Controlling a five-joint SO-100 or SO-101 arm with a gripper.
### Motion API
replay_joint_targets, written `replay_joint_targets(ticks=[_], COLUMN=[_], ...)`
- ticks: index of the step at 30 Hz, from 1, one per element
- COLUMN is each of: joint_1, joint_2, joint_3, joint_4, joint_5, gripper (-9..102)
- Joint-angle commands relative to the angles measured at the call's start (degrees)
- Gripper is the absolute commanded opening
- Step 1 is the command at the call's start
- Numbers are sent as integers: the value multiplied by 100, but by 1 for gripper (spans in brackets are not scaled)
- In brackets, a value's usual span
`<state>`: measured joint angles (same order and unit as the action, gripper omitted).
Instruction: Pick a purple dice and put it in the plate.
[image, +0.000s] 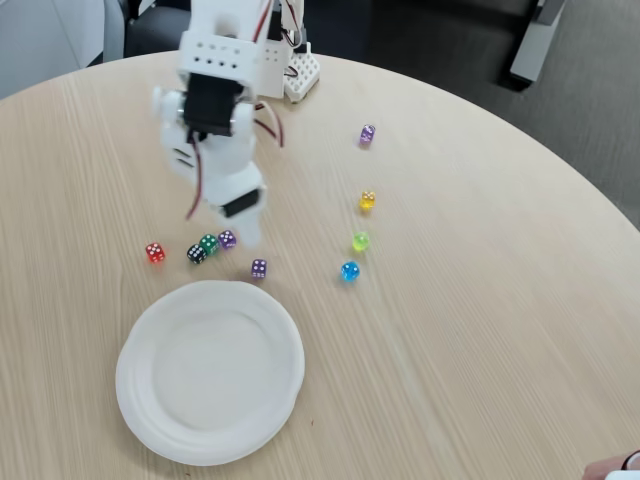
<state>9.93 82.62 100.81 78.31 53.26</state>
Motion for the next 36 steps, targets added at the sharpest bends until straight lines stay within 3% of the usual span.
replay_joint_targets(ticks=[1,36], joint_1=[-53,422], joint_2=[299,237], joint_3=[-62,26], joint_4=[149,88], joint_5=[44,-26], gripper=[26,26])
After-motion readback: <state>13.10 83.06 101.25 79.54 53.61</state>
